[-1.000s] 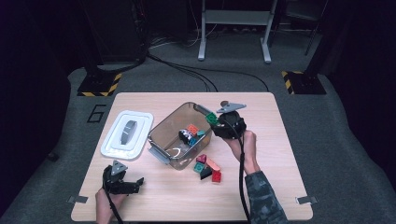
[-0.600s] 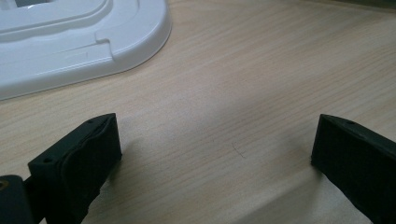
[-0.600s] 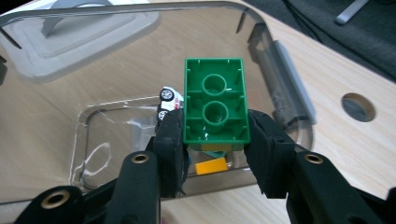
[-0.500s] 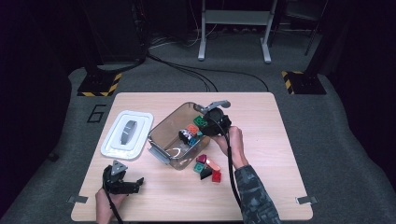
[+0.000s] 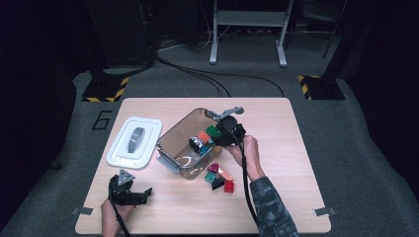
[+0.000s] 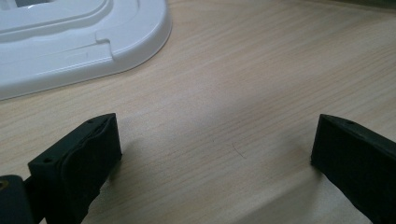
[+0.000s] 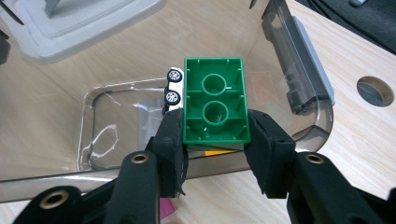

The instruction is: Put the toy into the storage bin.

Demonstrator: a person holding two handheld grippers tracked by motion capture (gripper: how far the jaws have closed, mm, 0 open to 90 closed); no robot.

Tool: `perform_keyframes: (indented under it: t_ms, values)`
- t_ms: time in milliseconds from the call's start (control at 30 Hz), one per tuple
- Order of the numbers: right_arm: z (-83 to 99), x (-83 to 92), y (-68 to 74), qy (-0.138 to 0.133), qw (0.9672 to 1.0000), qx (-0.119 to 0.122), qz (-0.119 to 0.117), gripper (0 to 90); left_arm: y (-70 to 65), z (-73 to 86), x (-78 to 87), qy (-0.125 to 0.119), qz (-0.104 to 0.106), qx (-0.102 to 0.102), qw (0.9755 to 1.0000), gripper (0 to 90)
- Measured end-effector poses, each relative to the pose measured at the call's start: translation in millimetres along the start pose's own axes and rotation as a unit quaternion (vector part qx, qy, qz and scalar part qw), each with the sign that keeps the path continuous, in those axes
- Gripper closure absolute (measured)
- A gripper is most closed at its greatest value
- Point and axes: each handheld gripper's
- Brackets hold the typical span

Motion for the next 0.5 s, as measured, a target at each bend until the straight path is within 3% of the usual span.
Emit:
perform_keyframes:
  t_ms: [100, 267, 500]
  values:
    - [-0.7, 0.6, 0.9, 0.003, 1.0, 0.004, 0.002, 56.5, -0.1, 0.0, 0.1, 0.0, -0.001, 0.0, 1.0, 1.2]
    - [0.0, 4.1, 2.1, -0.005, 1.0, 0.001, 0.003, 46.1, 0.0, 0.0, 0.1, 0.0, 0.0, 0.0, 1.0, 1.3]
    - [7.2, 22.9, 3.2, -0.034, 0.9994, -0.007, 0.0, 25.4, -0.2, 0.0, 0.1, 0.0, 0.0, 0.001, 1.0, 1.2]
Point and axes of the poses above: each handheld gripper's, and its own axes: x roughly backward along the jaws, z roughly out of its underside, y roughly to its left, and after that the axes turned 10 degrees about -x, right-handed
